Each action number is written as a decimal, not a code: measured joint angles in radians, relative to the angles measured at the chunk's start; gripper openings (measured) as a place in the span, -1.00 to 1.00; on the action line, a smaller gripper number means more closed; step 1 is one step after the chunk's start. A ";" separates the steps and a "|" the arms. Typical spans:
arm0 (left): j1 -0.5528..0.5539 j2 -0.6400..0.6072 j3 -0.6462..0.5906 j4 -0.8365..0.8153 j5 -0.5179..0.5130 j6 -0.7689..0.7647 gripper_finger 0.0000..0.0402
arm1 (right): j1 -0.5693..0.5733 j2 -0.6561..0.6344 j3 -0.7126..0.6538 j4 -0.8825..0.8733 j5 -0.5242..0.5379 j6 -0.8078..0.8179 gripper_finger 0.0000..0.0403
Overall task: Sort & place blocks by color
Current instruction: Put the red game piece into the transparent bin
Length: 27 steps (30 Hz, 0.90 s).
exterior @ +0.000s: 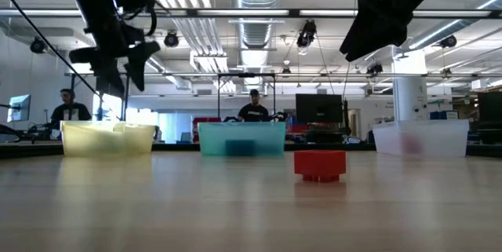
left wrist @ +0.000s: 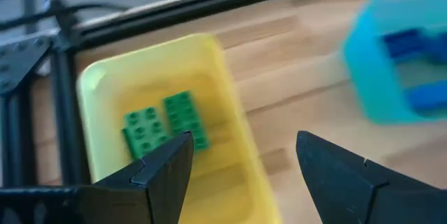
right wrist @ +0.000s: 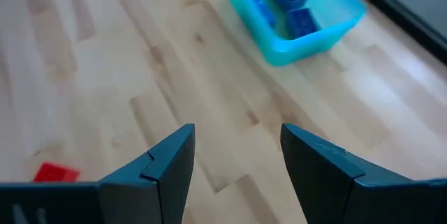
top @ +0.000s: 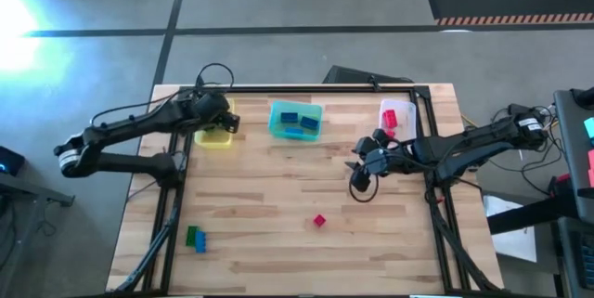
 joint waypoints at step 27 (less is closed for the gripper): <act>-0.723 0.222 0.049 0.603 -0.055 0.091 0.18 | 0.286 0.000 0.000 0.003 -0.108 0.140 0.01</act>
